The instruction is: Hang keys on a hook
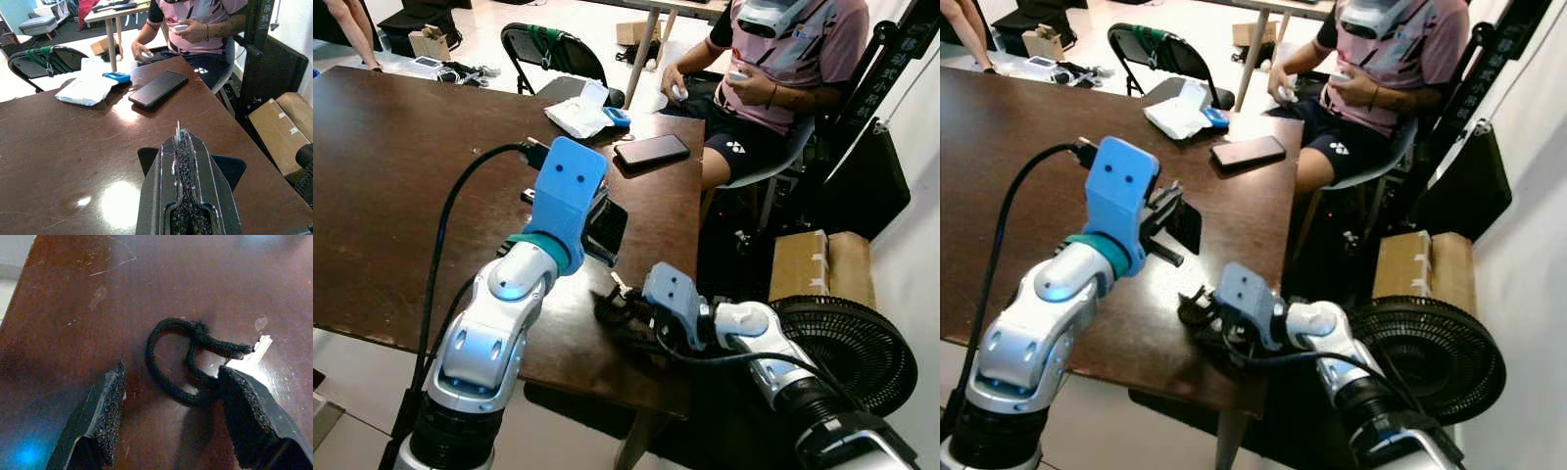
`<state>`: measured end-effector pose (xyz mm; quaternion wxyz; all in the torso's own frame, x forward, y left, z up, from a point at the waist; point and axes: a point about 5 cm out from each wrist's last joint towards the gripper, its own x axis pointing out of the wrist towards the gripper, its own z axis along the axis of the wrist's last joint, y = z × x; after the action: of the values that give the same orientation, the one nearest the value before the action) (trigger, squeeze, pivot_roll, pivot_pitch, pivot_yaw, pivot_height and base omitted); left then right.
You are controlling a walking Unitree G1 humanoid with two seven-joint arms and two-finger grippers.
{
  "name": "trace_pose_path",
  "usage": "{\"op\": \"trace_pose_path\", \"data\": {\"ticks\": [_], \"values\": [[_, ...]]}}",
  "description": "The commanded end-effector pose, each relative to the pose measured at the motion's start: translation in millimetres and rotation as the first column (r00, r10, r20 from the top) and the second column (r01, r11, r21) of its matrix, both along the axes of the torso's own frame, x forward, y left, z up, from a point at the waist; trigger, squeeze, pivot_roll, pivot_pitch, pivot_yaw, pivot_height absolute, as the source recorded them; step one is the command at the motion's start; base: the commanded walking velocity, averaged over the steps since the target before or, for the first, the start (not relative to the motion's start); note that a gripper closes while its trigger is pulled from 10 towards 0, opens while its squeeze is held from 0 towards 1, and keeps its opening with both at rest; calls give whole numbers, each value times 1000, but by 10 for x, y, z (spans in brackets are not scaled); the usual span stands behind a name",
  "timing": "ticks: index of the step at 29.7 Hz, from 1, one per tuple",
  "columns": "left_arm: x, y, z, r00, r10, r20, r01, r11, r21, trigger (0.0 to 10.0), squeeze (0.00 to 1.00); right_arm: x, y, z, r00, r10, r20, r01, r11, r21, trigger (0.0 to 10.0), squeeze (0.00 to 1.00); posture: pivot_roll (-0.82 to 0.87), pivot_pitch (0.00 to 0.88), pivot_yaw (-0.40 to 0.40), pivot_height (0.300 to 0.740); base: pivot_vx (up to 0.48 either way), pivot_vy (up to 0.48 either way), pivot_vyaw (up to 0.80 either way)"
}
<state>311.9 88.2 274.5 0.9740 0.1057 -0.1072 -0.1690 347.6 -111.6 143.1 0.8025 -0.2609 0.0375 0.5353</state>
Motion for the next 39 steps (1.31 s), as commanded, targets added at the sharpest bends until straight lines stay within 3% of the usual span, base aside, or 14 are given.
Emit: {"op": "trace_pose_path", "data": {"ticks": [1,3,4,5,6,7,8,19,27,30,36,37,38,39], "values": [[1,-2,-21,1000,3,-14,-3,1000,-3,10000,0,-53,-18,-114,999,19,-42,-20,1000,-22,10000,0,117,160,60,740,0,0,0],[4,0,-19,1000,4,-14,-4,1000,-4,10000,0,-42,-20,-109,999,16,-33,-17,999,-28,10000,0,121,161,58,740,0,0,0],[5,0,-18,1000,5,-14,-5,1000,-4,10000,0,-31,-24,-100,1000,8,-21,-9,999,-32,8118,0,121,161,58,740,0,0,0],[5,0,-18,1000,5,-14,-5,1000,-4,10000,0,-31,-24,-100,1000,8,-21,-9,999,-32,8118,0,121,161,58,740,0,0,0],[6,1,-18,1000,6,-14,-6,1000,-4,10000,0,-10,-28,-82,1000,-8,-7,8,1000,-29,4157,0,122,161,58,740,0,0,0],[6,2,-18,1000,6,-14,-6,1000,-5,10000,0,7,-31,-65,1000,-22,6,22,999,-24,2706,0,122,161,58,740,0,0,0],[6,2,-18,1000,6,-14,-6,1000,-5,10000,0,28,-34,-49,999,-41,19,41,999,-19,0,0,122,161,58,740,0,0,0],[8,0,-17,1000,6,-13,-6,1000,-4,10000,0,100,-44,-12,992,-110,56,111,994,-9,0,0,122,163,60,740,0,0,0],[12,30,-41,1000,21,-22,-21,1000,-4,10000,0,217,-76,8,962,-255,99,257,966,-11,0,0,126,165,59,740,0,0,0],[12,32,-43,999,24,-23,-24,1000,-5,10000,0,291,-80,94,927,-355,124,348,935,72,0,0,126,165,58,740,0,0,0],[12,33,-48,999,25,-24,-26,1000,-5,10000,0,345,-65,280,894,-433,117,394,882,258,0,0,127,166,59,740,0,0,0],[12,35,-50,999,26,-25,-26,1000,-5,10000,0,358,-53,437,888,-450,93,382,836,394,0,0,127,166,59,740,0,0,0],[14,38,-53,999,27,-25,-27,1000,-4,10000,0,366,-54,629,885,-461,57,361,761,539,0,0,125,166,60,740,0,0,0],[14,40,-55,999,28,-26,-28,1000,-4,10000,0,366,-63,748,886,-462,35,342,703,623,0,0,125,166,60,740,0,0,0]]}}
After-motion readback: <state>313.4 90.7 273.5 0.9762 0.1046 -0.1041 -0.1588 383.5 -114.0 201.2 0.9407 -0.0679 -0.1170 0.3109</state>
